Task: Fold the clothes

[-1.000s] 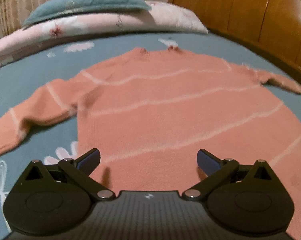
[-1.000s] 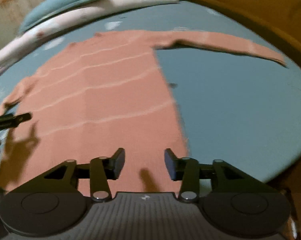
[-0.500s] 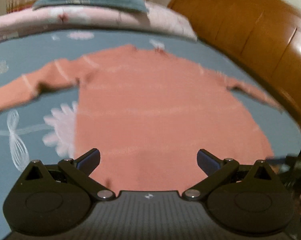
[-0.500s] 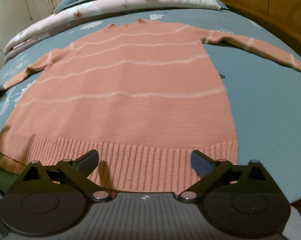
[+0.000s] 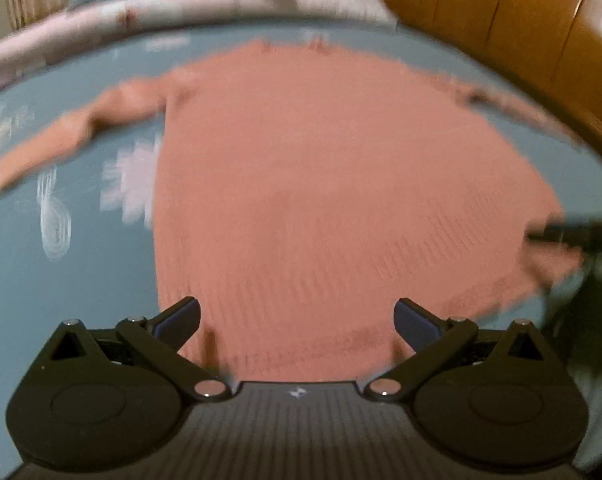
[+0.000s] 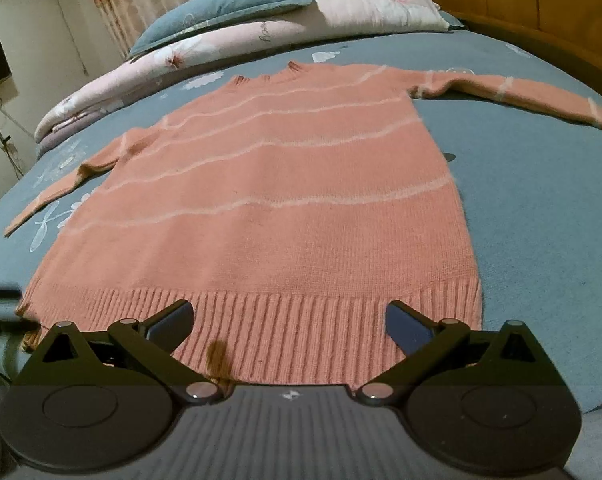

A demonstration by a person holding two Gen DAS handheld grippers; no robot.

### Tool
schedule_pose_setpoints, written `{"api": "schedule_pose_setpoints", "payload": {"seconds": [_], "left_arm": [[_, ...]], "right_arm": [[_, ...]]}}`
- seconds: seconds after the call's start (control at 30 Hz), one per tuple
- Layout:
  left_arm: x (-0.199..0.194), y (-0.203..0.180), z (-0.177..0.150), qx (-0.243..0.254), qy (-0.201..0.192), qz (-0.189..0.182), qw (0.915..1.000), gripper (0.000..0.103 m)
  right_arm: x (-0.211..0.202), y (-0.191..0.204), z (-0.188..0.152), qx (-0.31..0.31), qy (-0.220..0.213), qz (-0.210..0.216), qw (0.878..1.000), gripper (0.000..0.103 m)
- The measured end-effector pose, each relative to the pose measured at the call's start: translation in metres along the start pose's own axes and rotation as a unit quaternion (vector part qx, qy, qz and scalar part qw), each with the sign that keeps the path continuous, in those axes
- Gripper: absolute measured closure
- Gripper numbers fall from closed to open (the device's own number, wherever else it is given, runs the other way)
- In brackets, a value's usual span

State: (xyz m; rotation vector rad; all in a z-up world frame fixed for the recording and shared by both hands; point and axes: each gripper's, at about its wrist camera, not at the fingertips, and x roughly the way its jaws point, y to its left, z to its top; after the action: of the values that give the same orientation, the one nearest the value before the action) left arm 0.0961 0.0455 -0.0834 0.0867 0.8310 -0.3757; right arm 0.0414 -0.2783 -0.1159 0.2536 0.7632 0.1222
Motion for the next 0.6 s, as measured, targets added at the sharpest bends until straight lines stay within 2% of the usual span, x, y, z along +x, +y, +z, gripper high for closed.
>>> {"api": "schedule_pose_setpoints", "payload": {"seconds": [0.07, 0.13, 0.2, 0.33, 0.4, 0.43, 0.5, 0.57, 0.6], "left_arm": [[0.009, 0.002, 0.027, -0.02, -0.024, -0.035, 0.9989, 0.001], [0.025, 0.007, 0.048, -0.053, -0.032, -0.078, 0.995, 0.001], [0.048, 0.015, 0.057, -0.096, -0.016, -0.1, 0.9902, 0.001], [0.091, 0.037, 0.067, -0.183, 0.02, -0.137, 0.9732, 0.001], [0.091, 0.053, 0.055, -0.216, 0.011, -0.154, 0.964, 0.001], [0.088, 0.059, 0.049, -0.225, 0.004, -0.159, 0.9612, 0.001], [0.078, 0.07, 0.045, -0.221, 0.009, -0.116, 0.9682, 0.001], [0.074, 0.083, 0.041, -0.231, 0.02, -0.093, 0.9683, 0.001], [0.072, 0.088, 0.043, -0.242, 0.021, -0.092, 0.9656, 0.001]], "right_arm": [[-0.001, 0.0, -0.001, 0.0, -0.001, 0.002, 1.0, 0.0], [-0.002, -0.001, -0.001, 0.001, -0.001, 0.004, 1.0, 0.0], [-0.002, -0.003, 0.0, 0.005, -0.001, 0.007, 1.0, 0.0], [-0.003, -0.004, 0.0, 0.006, 0.001, 0.012, 1.0, 0.0], [-0.004, -0.006, 0.0, 0.009, -0.001, 0.016, 1.0, 0.0], [-0.004, -0.007, 0.0, 0.011, -0.002, 0.019, 1.0, 0.0], [-0.004, -0.009, 0.0, 0.014, -0.003, 0.023, 1.0, 0.0], [-0.005, -0.01, 0.0, 0.017, -0.004, 0.027, 0.999, 0.0], [-0.005, -0.01, 0.0, 0.016, -0.004, 0.028, 0.999, 0.0]]}}
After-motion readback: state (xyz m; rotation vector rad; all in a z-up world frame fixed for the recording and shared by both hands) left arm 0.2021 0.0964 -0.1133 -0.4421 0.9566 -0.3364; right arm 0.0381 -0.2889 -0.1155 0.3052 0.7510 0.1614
